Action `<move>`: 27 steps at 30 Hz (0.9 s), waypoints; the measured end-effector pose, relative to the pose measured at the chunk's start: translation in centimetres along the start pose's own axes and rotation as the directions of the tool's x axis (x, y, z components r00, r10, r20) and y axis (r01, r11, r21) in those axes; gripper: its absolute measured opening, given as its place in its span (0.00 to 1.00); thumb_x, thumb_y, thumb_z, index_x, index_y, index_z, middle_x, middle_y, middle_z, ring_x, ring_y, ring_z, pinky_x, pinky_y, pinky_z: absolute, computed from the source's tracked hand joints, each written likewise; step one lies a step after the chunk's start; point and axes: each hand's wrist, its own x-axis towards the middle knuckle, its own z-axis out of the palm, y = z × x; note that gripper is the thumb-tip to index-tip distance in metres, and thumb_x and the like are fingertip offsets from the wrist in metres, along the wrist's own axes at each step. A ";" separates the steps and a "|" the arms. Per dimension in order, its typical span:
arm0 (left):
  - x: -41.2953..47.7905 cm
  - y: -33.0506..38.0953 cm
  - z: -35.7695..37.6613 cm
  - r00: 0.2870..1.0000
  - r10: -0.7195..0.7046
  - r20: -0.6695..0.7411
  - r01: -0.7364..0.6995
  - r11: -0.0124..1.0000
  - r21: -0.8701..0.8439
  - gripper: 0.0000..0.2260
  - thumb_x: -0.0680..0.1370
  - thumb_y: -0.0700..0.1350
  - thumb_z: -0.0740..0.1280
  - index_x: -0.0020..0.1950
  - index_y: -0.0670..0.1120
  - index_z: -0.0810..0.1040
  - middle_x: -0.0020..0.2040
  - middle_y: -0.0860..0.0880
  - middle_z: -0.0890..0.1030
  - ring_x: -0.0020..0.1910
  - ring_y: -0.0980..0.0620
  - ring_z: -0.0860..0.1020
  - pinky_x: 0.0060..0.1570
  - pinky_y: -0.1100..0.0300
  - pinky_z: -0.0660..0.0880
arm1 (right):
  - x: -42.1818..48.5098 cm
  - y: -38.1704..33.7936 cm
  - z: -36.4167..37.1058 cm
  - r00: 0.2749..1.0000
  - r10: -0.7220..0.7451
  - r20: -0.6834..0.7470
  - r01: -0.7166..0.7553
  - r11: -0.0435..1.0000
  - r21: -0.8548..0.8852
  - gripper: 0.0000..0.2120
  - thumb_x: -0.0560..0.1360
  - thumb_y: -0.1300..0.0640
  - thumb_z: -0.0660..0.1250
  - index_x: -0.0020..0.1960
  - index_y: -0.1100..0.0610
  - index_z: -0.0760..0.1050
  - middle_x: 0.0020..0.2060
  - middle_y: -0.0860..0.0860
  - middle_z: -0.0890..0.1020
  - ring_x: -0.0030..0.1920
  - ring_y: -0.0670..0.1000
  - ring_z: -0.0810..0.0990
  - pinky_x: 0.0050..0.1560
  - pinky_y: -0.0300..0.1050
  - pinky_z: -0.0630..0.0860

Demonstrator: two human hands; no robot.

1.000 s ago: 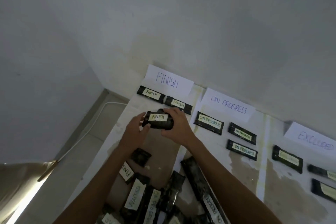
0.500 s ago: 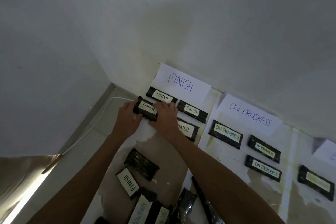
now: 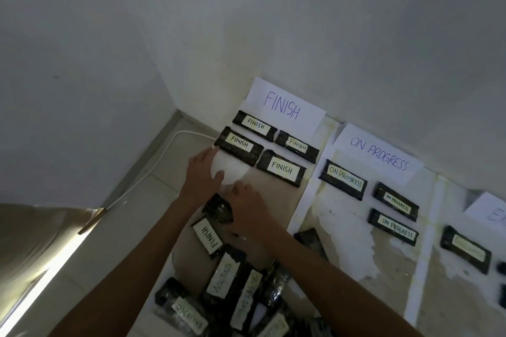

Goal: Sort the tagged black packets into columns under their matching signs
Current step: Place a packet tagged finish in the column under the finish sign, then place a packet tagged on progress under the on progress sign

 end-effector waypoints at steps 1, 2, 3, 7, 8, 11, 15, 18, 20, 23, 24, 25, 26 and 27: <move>-1.3 0.2 0.1 1.000 -0.026 0.000 0.026 1.000 -0.005 0.26 0.74 0.48 0.63 0.71 0.44 0.64 0.69 0.42 0.68 0.67 0.42 0.64 0.68 0.47 0.61 | -1.0 -0.4 0.5 1.000 0.030 0.007 -0.030 0.999 -0.023 0.29 0.71 0.41 0.65 0.66 0.55 0.66 0.56 0.58 0.70 0.52 0.58 0.69 0.50 0.53 0.70; -2.6 0.2 0.4 0.999 -0.037 0.000 0.037 0.999 -0.004 0.25 0.74 0.47 0.63 0.71 0.45 0.64 0.69 0.42 0.67 0.68 0.43 0.63 0.68 0.51 0.60 | -1.8 -0.7 0.8 0.999 0.054 0.002 -0.054 0.997 -0.046 0.28 0.71 0.41 0.64 0.66 0.55 0.67 0.56 0.58 0.70 0.52 0.58 0.69 0.50 0.52 0.69; -3.7 0.1 0.6 0.999 -0.036 0.003 0.035 0.999 0.008 0.25 0.74 0.48 0.62 0.70 0.45 0.65 0.68 0.43 0.68 0.67 0.44 0.64 0.67 0.54 0.58 | -2.4 -1.0 1.1 0.997 0.073 -0.002 -0.073 0.996 -0.056 0.27 0.72 0.41 0.64 0.64 0.56 0.68 0.55 0.59 0.71 0.51 0.59 0.70 0.49 0.52 0.69; -6.7 0.0 1.3 0.998 -0.051 0.022 0.051 0.999 -0.006 0.24 0.72 0.49 0.58 0.67 0.44 0.69 0.65 0.42 0.71 0.64 0.45 0.68 0.62 0.60 0.56 | -3.0 -1.0 -0.2 0.984 0.177 0.006 -0.177 0.979 0.099 0.15 0.74 0.50 0.65 0.54 0.61 0.74 0.51 0.59 0.75 0.50 0.59 0.73 0.49 0.51 0.70; -7.3 0.3 1.3 0.997 -0.072 0.013 0.073 0.996 -0.048 0.24 0.72 0.49 0.59 0.67 0.44 0.69 0.65 0.43 0.71 0.64 0.45 0.68 0.62 0.60 0.57 | -3.2 -0.7 -0.9 0.973 0.231 0.029 -0.232 0.951 0.205 0.12 0.75 0.54 0.64 0.53 0.62 0.76 0.51 0.60 0.76 0.51 0.59 0.74 0.50 0.49 0.69; -9.0 1.8 1.8 0.994 -0.100 0.044 0.107 0.970 -0.220 0.20 0.77 0.43 0.62 0.69 0.44 0.67 0.64 0.44 0.71 0.63 0.46 0.69 0.62 0.57 0.64 | -4.4 0.8 -3.2 0.924 0.361 0.126 -0.372 0.773 0.514 0.11 0.74 0.60 0.66 0.54 0.63 0.78 0.50 0.58 0.80 0.50 0.57 0.78 0.47 0.44 0.73; -10.2 3.5 2.6 0.993 -0.088 0.073 0.105 0.953 -0.283 0.20 0.77 0.36 0.62 0.69 0.42 0.66 0.64 0.43 0.72 0.64 0.47 0.71 0.61 0.57 0.68 | -6.8 2.4 -4.5 0.877 0.404 0.260 -0.462 0.565 0.683 0.10 0.73 0.63 0.67 0.54 0.63 0.78 0.49 0.59 0.82 0.47 0.56 0.81 0.48 0.49 0.80; -10.7 4.7 3.2 0.994 -0.077 0.075 0.095 0.954 -0.284 0.21 0.77 0.34 0.62 0.69 0.43 0.66 0.62 0.45 0.72 0.60 0.50 0.71 0.60 0.56 0.70 | -8.5 2.8 -5.2 0.848 0.445 0.288 -0.485 0.429 0.762 0.10 0.74 0.65 0.67 0.54 0.65 0.77 0.51 0.61 0.81 0.47 0.58 0.81 0.46 0.49 0.81; -11.2 5.7 3.6 0.992 -0.094 0.082 0.115 0.941 -0.318 0.20 0.76 0.34 0.62 0.68 0.43 0.67 0.58 0.47 0.73 0.55 0.53 0.72 0.51 0.65 0.71 | -9.4 2.9 -5.5 0.838 0.457 0.297 -0.482 0.367 0.796 0.11 0.74 0.66 0.67 0.56 0.65 0.76 0.52 0.61 0.80 0.45 0.55 0.81 0.40 0.41 0.81; -11.7 6.6 4.3 0.984 -0.148 0.103 0.177 0.902 -0.394 0.16 0.77 0.36 0.63 0.65 0.44 0.71 0.55 0.47 0.76 0.46 0.53 0.77 0.36 0.70 0.75 | -10.9 3.3 -5.4 0.850 0.463 0.250 -0.452 0.400 0.798 0.14 0.74 0.65 0.66 0.59 0.63 0.76 0.53 0.59 0.80 0.48 0.54 0.81 0.43 0.43 0.81; -11.8 6.7 4.7 0.980 -0.169 0.109 0.199 0.887 -0.417 0.15 0.77 0.38 0.63 0.64 0.45 0.72 0.55 0.46 0.78 0.46 0.52 0.78 0.38 0.67 0.76 | -11.5 3.5 -5.3 0.862 0.467 0.195 -0.428 0.466 0.774 0.15 0.73 0.63 0.67 0.60 0.61 0.76 0.53 0.57 0.80 0.50 0.53 0.81 0.47 0.44 0.80; -11.9 6.9 5.0 0.975 -0.187 0.121 0.221 0.874 -0.433 0.13 0.78 0.38 0.62 0.63 0.45 0.72 0.56 0.44 0.78 0.46 0.52 0.78 0.41 0.63 0.77 | -12.2 3.6 -5.3 0.874 0.469 0.130 -0.403 0.548 0.733 0.17 0.72 0.61 0.68 0.61 0.59 0.75 0.54 0.55 0.80 0.52 0.52 0.79 0.49 0.42 0.78; -11.9 7.2 5.4 0.971 -0.198 0.134 0.237 0.866 -0.441 0.13 0.78 0.38 0.62 0.62 0.44 0.73 0.56 0.43 0.78 0.47 0.51 0.78 0.44 0.60 0.77 | -12.9 3.6 -5.3 0.887 0.459 0.061 -0.374 0.632 0.679 0.20 0.71 0.60 0.70 0.62 0.57 0.74 0.54 0.53 0.78 0.53 0.50 0.78 0.51 0.40 0.76; -12.0 7.6 5.8 0.969 -0.201 0.144 0.244 0.866 -0.436 0.12 0.78 0.38 0.61 0.62 0.44 0.73 0.55 0.43 0.79 0.48 0.51 0.78 0.44 0.62 0.76 | -13.6 3.7 -5.3 0.902 0.432 -0.006 -0.340 0.717 0.609 0.22 0.69 0.58 0.72 0.62 0.57 0.73 0.54 0.54 0.76 0.53 0.50 0.76 0.52 0.40 0.74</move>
